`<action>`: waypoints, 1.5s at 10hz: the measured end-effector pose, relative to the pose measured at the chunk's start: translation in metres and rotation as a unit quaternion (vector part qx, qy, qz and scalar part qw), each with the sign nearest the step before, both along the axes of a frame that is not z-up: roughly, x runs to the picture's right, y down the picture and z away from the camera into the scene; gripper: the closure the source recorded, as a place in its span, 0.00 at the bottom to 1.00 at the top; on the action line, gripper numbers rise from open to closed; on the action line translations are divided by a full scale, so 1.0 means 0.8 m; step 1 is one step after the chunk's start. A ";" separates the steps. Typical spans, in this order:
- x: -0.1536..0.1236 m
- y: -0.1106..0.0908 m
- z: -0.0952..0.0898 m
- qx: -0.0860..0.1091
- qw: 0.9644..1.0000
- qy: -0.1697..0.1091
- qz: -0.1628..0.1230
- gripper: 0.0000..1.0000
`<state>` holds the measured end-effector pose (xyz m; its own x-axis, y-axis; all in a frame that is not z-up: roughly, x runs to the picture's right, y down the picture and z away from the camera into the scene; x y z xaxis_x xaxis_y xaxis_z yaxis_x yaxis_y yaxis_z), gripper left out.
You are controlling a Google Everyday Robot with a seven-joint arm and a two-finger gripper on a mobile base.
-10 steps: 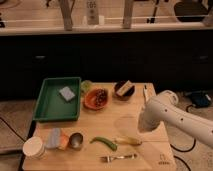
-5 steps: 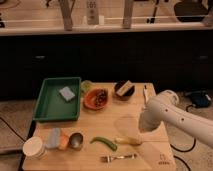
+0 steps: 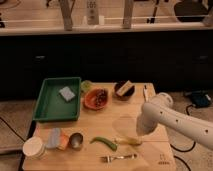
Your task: Place banana in metal cup
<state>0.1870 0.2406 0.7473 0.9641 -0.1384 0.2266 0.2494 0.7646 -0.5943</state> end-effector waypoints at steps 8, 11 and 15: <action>-0.036 0.023 0.007 -0.010 1.000 -0.018 -0.023 0.20; -0.044 0.031 0.019 -0.014 0.999 -0.024 -0.026 0.20; -0.054 0.038 0.031 -0.014 0.999 -0.034 -0.030 0.28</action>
